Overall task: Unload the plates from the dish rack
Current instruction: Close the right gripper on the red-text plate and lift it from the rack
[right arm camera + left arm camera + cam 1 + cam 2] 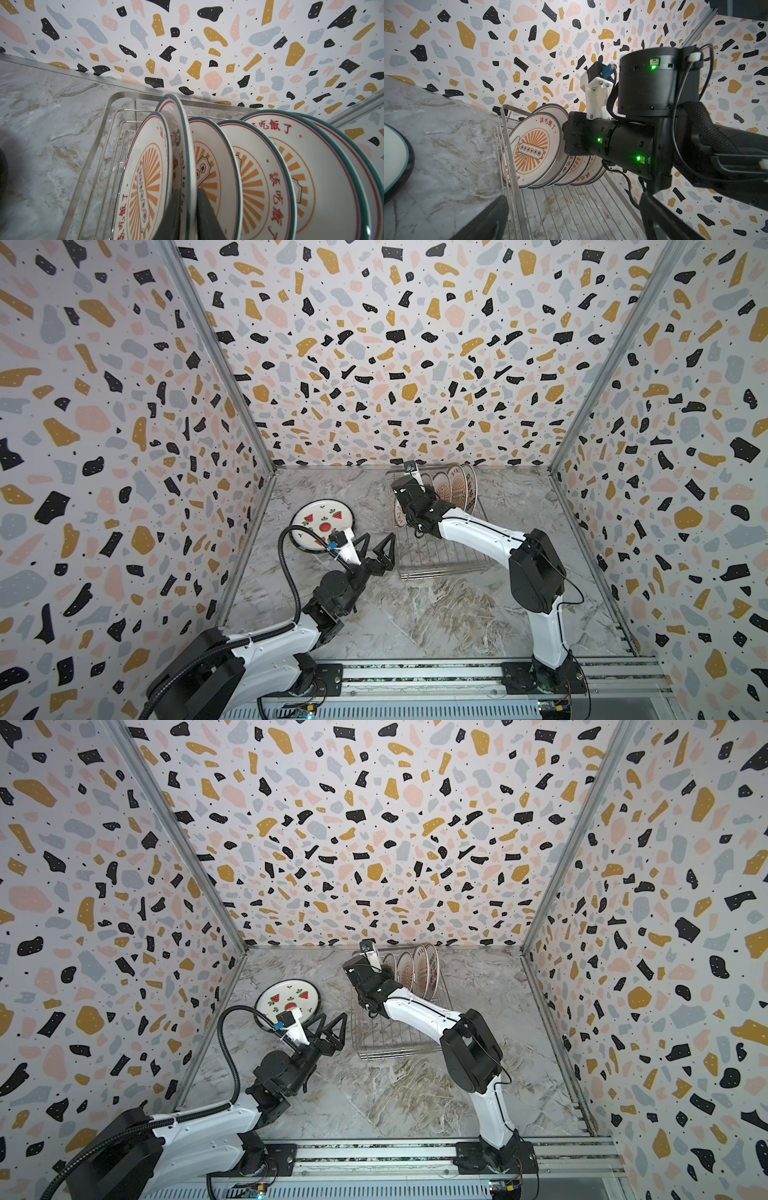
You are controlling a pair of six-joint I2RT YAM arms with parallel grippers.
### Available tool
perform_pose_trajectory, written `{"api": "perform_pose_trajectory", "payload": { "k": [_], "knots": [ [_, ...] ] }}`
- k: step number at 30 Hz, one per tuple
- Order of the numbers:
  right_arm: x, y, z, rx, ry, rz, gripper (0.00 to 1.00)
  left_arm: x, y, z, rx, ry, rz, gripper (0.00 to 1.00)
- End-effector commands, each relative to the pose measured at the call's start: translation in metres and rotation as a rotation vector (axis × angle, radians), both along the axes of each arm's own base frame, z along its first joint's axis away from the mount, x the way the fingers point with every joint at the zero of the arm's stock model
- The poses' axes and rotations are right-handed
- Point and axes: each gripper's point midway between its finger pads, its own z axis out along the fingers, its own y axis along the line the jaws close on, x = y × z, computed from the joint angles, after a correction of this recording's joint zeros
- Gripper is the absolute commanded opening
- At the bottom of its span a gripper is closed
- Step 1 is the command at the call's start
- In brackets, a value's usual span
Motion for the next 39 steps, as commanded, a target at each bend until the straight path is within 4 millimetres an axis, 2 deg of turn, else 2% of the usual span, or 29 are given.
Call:
{"api": "perform_pose_trajectory", "payload": {
  "k": [1,15,25,31,37,39],
  "knots": [
    [-0.003,-0.007,0.031,-0.004,-0.055,-0.029,0.16,-0.003,0.004,0.007,-0.011,-0.034,0.012,1.00],
    [-0.028,-0.010,0.079,-0.010,-0.167,-0.013,0.12,-0.005,0.001,0.008,-0.048,-0.030,-0.015,1.00],
    [-0.049,-0.030,0.109,0.047,-0.245,-0.013,0.11,-0.005,-0.001,0.011,-0.051,-0.031,-0.022,1.00],
    [-0.066,-0.041,0.122,0.111,-0.260,0.036,0.09,-0.009,-0.007,0.014,-0.080,-0.034,-0.070,1.00],
    [-0.077,-0.045,0.123,0.204,-0.224,0.132,0.07,-0.010,-0.006,0.015,-0.098,-0.031,-0.073,1.00],
    [-0.079,-0.053,0.124,0.239,-0.213,0.149,0.06,-0.010,-0.007,0.016,-0.097,-0.031,-0.074,1.00]
  ]
}}
